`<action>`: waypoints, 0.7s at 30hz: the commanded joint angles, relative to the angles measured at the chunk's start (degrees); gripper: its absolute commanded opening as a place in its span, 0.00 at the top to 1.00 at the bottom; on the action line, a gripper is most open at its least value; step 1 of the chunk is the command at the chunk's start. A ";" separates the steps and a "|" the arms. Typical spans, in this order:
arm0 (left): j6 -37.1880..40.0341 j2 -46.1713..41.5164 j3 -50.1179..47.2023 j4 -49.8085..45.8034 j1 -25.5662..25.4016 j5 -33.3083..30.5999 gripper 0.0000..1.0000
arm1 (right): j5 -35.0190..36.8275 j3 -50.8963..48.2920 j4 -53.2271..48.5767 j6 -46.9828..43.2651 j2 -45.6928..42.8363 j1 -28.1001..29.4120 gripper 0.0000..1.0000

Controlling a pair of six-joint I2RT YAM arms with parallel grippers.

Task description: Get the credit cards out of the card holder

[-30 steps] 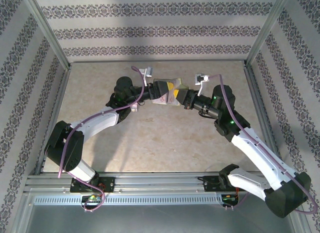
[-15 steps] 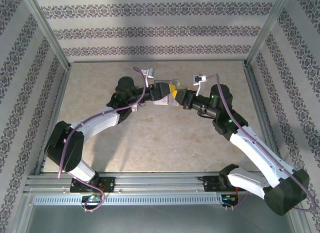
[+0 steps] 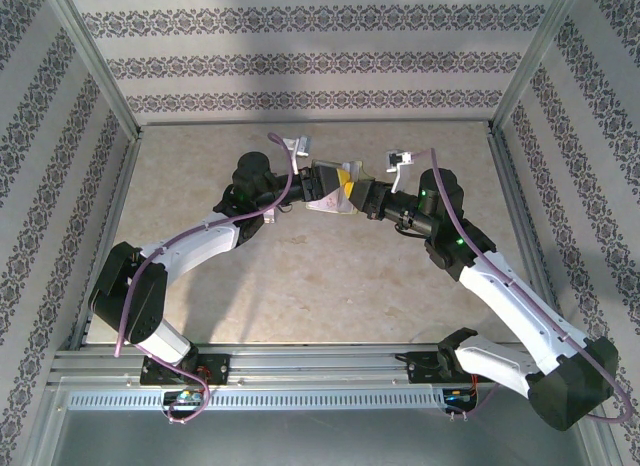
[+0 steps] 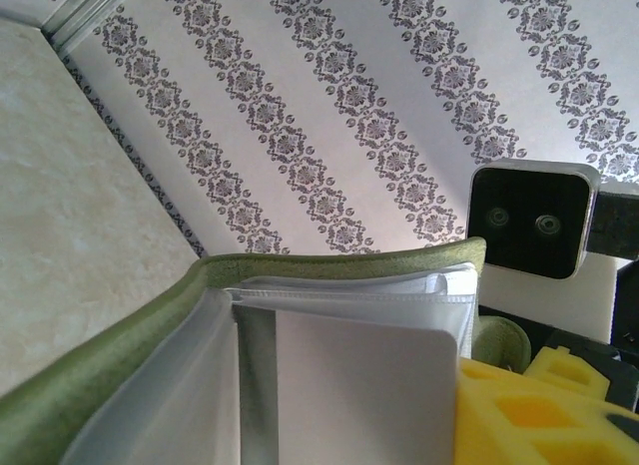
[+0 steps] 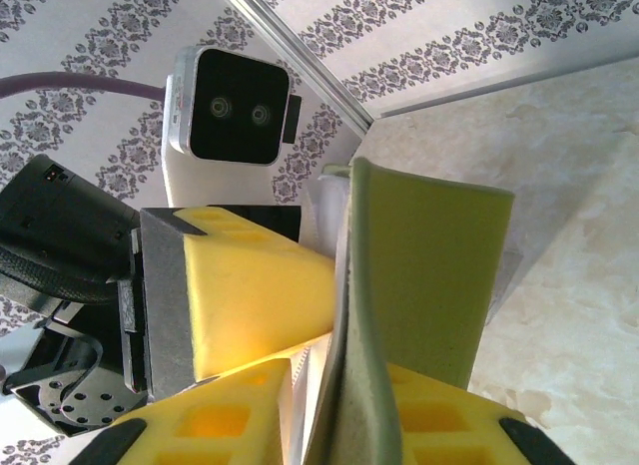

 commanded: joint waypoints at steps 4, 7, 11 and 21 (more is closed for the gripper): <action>0.50 -0.95 0.51 2.37 -0.81 0.02 0.46 | -0.56 -0.72 2.82 -0.96 -1.31 -0.15 0.89; 0.93 -1.50 0.45 1.89 -0.83 -0.03 0.39 | 0.50 -1.00 2.13 -0.96 -1.50 -0.60 0.93; 1.80 -2.41 0.12 0.65 -0.72 -0.26 0.37 | 0.52 -1.44 2.22 -0.79 -1.41 -0.96 0.95; 1.95 -3.54 -0.28 0.21 -0.55 -0.55 0.45 | 0.69 -2.37 2.61 -0.44 -1.20 -2.18 0.96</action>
